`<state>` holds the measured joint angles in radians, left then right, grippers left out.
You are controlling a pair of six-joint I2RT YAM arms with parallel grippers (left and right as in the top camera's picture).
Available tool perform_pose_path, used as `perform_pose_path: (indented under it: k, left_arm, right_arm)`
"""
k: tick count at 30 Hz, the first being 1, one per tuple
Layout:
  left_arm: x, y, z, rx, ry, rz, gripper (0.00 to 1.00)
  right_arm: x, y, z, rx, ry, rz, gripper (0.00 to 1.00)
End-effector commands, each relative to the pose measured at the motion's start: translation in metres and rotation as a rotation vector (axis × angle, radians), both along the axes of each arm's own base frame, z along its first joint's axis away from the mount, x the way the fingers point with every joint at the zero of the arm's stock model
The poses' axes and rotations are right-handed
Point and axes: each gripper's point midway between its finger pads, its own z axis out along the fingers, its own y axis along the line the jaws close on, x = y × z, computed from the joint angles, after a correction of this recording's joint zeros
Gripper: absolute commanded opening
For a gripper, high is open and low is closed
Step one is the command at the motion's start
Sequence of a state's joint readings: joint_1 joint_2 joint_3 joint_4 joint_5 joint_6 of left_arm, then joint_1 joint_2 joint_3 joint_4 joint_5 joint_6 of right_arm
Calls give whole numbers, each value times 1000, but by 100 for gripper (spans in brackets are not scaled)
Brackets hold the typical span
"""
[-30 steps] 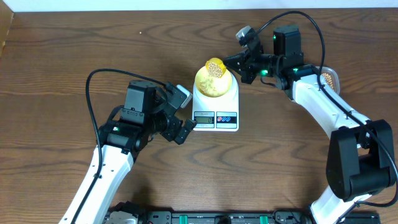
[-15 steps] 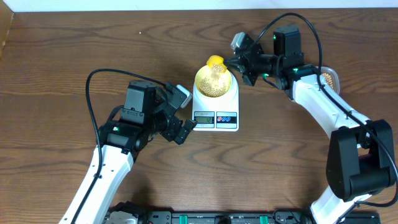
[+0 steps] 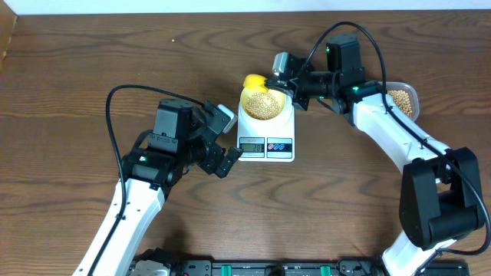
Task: Scoop item into bowl and weigh 50g on scale
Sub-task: 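Tip the scoop to pour soybeans into the yellow bowl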
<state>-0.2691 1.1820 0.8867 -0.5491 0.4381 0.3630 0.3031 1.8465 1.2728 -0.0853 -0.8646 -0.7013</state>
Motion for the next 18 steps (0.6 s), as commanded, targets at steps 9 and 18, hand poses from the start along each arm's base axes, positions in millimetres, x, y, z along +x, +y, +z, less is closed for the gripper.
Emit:
perform_pose_path:
  k: [9, 18]
  left_arm:
    - [1, 2, -1, 5, 2, 14, 97]
    - [1, 2, -1, 5, 2, 14, 97]
  right_arm:
    - [-1, 7, 3, 60, 110, -29, 1]
    - [2, 4, 42, 229, 405, -194, 1]
